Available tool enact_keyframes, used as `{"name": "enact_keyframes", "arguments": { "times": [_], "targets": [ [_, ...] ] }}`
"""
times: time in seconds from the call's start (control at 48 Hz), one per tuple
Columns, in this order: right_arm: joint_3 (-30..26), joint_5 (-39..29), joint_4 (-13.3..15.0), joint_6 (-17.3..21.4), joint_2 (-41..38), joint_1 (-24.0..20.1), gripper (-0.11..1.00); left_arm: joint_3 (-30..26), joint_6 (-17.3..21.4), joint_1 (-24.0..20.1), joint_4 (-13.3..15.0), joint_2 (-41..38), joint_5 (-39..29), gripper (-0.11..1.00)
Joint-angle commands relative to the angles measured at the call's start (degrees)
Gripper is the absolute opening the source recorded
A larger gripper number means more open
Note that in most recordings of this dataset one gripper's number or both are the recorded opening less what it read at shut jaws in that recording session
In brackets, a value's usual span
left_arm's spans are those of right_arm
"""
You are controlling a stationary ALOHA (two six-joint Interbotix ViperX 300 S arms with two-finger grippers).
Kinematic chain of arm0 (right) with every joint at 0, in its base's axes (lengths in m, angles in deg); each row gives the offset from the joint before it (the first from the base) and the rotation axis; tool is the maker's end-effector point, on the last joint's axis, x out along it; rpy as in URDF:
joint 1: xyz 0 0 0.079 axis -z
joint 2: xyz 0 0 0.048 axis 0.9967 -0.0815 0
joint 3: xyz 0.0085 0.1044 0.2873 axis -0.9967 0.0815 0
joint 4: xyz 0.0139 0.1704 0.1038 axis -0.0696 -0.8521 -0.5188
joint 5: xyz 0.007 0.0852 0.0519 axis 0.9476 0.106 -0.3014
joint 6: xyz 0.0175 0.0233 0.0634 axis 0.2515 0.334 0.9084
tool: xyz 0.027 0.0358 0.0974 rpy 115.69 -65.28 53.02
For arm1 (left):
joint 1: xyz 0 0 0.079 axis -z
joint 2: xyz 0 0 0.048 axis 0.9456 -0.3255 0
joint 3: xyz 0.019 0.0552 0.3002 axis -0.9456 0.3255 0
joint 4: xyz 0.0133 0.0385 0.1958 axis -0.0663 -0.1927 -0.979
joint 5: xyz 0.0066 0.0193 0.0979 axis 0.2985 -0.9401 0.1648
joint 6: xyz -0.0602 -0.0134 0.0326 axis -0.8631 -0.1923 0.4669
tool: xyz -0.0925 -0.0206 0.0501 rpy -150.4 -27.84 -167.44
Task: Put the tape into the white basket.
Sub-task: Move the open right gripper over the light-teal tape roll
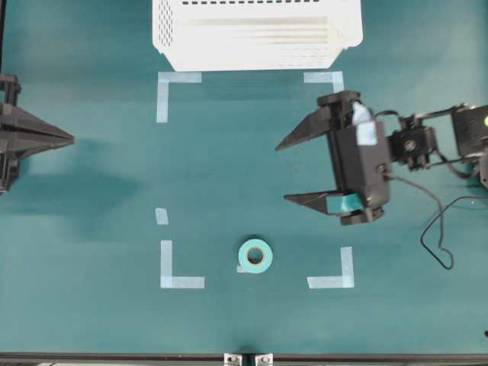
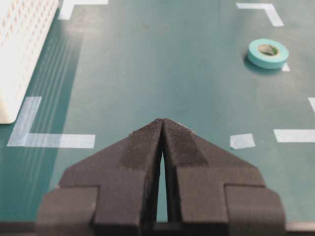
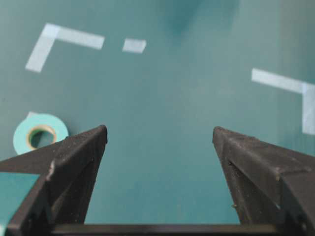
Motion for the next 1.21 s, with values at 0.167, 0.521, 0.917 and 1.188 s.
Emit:
{"name": "enact_keyframes", "arguments": {
  "times": [0.167,0.521,0.917,1.188],
  "targets": [
    [-2.64,-1.67,0.09,0.0,-1.85,-1.49,0.94,0.26,-0.09,0.09,0.09,-0.35,2.29,-0.11],
    [-3.52,-1.85,0.09,0.09,-4.92,-2.81,0.94,0.18,0.0,0.09,0.09,-0.35,2.29,-0.11],
    [-7.03,-5.71,0.09,0.18,-10.2,-5.36,0.94,0.44,-0.09,0.09,0.09,0.7,2.11,-0.11],
    [-9.4,-7.65,0.09,0.18,-13.54,-6.33,0.94,0.97,-0.09,0.09,0.09,2.72,1.76,-0.11]
  ]
}}
